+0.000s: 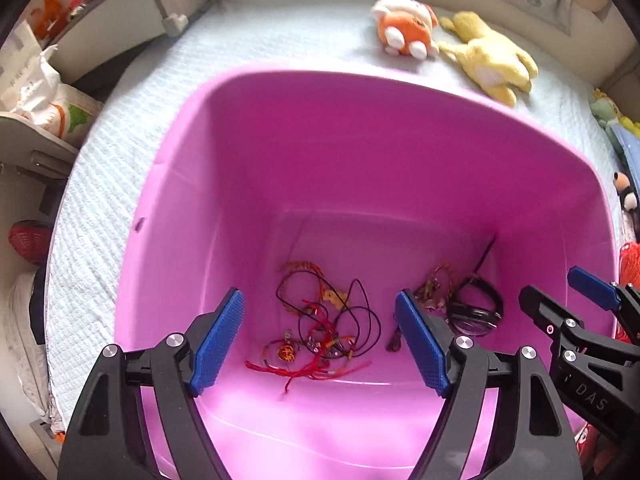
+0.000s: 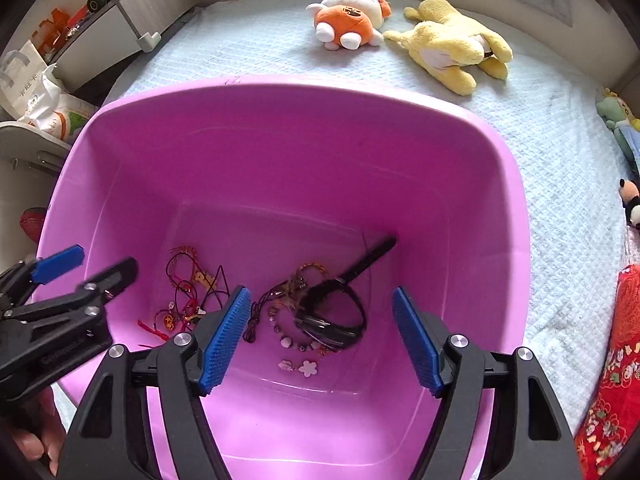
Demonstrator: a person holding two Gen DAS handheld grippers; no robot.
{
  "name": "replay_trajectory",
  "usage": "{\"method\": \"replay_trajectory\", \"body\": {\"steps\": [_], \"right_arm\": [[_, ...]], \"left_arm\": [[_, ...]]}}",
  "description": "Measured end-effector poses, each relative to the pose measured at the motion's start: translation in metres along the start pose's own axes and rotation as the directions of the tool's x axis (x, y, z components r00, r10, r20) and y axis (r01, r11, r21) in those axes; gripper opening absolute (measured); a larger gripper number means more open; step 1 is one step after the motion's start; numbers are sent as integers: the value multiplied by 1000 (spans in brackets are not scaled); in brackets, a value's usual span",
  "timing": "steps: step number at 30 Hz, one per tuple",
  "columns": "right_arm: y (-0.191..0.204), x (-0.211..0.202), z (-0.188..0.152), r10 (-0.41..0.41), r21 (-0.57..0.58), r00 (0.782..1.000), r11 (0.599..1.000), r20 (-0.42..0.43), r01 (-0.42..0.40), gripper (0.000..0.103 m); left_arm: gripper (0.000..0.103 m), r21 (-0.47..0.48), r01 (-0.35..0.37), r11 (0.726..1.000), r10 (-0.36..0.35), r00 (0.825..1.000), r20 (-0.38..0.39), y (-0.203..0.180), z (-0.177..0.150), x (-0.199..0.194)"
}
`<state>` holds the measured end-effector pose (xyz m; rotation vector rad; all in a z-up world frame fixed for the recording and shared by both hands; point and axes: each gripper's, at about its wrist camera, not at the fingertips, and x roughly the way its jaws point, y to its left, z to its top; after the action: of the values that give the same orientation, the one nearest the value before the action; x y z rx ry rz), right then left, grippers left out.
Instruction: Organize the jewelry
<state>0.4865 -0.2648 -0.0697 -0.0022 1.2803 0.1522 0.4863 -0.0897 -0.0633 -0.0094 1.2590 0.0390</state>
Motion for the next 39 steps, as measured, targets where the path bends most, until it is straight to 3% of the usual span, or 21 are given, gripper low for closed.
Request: {"method": "replay_trajectory", "body": {"steps": [8, 19, 39], "right_arm": [[0, -17, -6, 8, 10, 1000, 1000, 2, -8, 70], [8, -49, -23, 38, 44, 999, 998, -19, -37, 70], [22, -109, -53, 5, 67, 998, 998, -58, -1, 72]], "left_arm": [[89, -38, 6, 999, -5, 1000, 17, 14, -3, -21], [93, -6, 6, 1000, -6, 999, 53, 11, -12, -59], [96, 49, 15, 999, -20, 994, 106, 12, -38, -126]]}}
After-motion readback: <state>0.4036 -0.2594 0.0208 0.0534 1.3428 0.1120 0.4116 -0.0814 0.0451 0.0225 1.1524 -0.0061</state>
